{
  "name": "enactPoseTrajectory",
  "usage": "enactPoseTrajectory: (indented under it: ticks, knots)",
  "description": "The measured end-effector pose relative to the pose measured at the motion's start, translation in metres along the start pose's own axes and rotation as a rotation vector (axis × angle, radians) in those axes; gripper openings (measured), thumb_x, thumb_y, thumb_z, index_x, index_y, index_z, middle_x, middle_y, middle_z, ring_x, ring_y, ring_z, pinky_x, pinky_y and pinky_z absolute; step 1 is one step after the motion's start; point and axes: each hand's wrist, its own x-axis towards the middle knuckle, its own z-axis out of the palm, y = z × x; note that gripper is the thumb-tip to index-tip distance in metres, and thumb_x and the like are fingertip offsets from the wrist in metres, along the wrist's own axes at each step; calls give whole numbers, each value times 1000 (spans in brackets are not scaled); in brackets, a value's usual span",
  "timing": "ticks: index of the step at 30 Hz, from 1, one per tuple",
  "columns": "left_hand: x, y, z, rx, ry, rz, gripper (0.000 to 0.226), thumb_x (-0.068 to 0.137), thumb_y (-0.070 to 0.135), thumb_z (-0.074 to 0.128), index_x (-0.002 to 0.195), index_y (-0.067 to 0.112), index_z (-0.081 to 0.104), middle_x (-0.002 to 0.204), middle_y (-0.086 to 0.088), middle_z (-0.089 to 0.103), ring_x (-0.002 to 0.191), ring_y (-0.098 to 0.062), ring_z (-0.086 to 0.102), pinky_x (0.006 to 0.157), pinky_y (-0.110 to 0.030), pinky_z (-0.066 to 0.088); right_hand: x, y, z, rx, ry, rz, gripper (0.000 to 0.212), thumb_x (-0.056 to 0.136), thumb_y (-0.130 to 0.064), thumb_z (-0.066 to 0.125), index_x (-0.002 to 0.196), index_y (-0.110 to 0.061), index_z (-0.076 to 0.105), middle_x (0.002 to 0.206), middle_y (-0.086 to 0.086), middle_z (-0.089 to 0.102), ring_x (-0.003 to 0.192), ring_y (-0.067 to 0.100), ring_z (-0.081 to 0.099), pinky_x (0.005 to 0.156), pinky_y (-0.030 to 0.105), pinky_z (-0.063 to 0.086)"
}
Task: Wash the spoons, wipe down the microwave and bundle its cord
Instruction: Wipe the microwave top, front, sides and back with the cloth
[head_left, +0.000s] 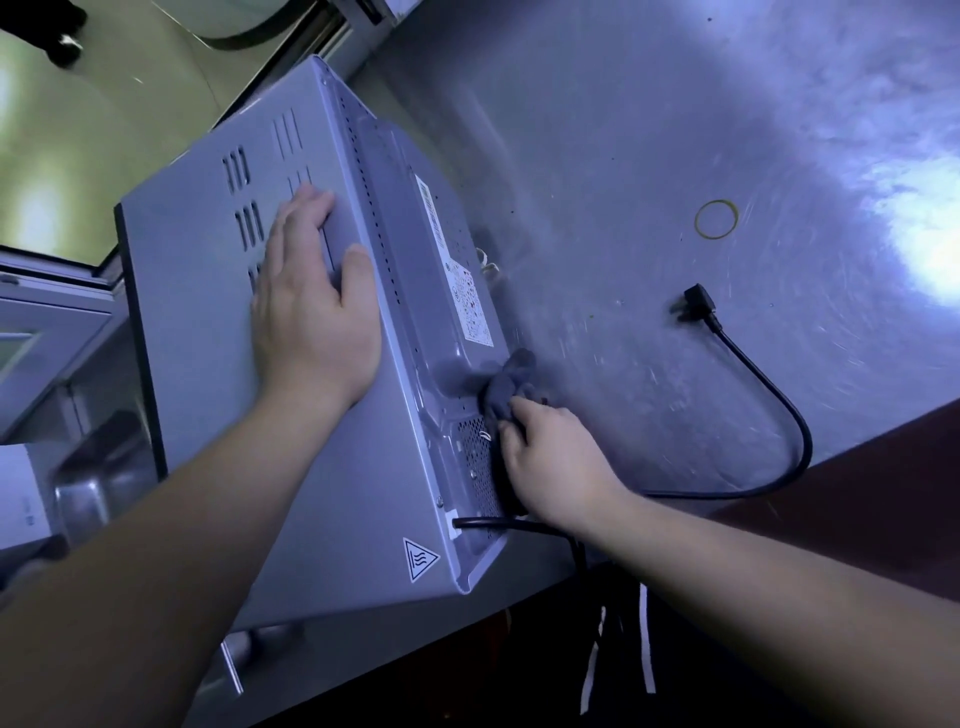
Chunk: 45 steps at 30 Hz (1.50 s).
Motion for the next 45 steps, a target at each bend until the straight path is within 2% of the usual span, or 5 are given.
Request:
enactPoseTrajectory:
  ticks: [15,22,29,35,45]
  knots:
    - [-1,2,-1,10,3,2,56,99,36,37,153,22,43,164,5,38,153,-12,29,126,-35,23,-25,-46,-40,-111,-49,-353,21,92,-17,49,72,-23,44,81,-6,48,82,21,40,86,23,28]
    - [-1,1,0,4,3,10,57,98,36,36,152,21,44,165,4,37,153,-12,30,125,-31,22,-40,-47,-35,-215,20,-501,43,100,-24,47,143,-22,53,136,-1,51,110,27,46,102,35,41]
    - [-2,1,0,2,10,6,55,99,32,37,152,21,44,165,5,37,152,-10,30,123,-27,21,-2,-47,-40,-164,121,-539,33,97,-15,50,128,-14,62,123,3,60,106,28,52,100,35,41]
    - [-2,1,-1,-8,-7,6,57,99,34,35,153,21,43,165,5,36,153,-10,29,126,-32,21,40,-7,-74,309,200,-62,17,100,-22,48,102,-19,64,88,-10,67,83,7,59,69,21,46]
    - [-1,2,-2,-2,-7,-7,54,101,31,37,153,21,43,164,5,38,153,-10,30,126,-33,22,53,50,1,857,-114,429,25,101,-25,50,107,-23,74,101,-2,75,87,16,69,84,33,60]
